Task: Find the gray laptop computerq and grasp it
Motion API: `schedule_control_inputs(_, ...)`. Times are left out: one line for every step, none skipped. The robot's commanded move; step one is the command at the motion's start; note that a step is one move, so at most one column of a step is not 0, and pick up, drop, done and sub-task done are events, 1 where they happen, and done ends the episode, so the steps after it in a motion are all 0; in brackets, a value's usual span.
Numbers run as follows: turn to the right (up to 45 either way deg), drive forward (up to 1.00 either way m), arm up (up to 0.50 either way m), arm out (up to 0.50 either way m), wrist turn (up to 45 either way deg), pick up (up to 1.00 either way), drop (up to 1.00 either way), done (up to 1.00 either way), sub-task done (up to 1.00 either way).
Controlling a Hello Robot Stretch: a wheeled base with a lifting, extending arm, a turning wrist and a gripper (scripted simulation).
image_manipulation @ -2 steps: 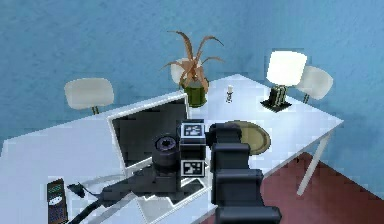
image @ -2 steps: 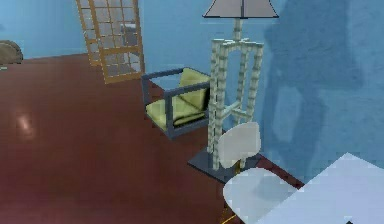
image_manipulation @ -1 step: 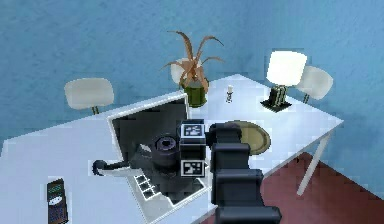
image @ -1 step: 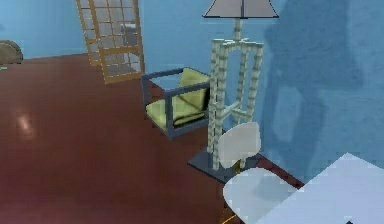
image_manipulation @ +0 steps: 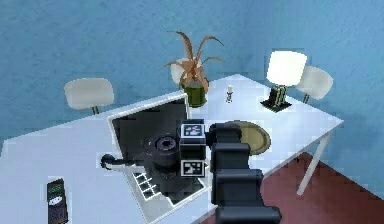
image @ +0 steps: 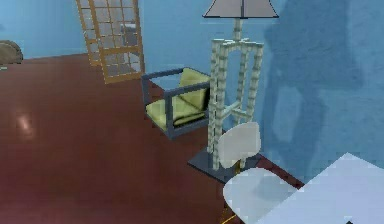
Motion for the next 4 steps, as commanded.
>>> schedule_control_inputs(0.0, 0.0, -0.3, 0.0, 0.0, 0.0, 0.0, 0.0, 0.0)
schedule_control_inputs(0.0, 0.0, 0.0, 0.0, 0.0, 1.0, 0.0, 0.0, 0.0)
schedule_control_inputs(0.0, 0.0, 0.1, 0.0, 0.0, 0.0, 0.0, 0.0, 0.0)
schedule_control_inputs(0.0, 0.0, 0.0, 0.0, 0.0, 0.0, 0.0, 1.0, 0.0)
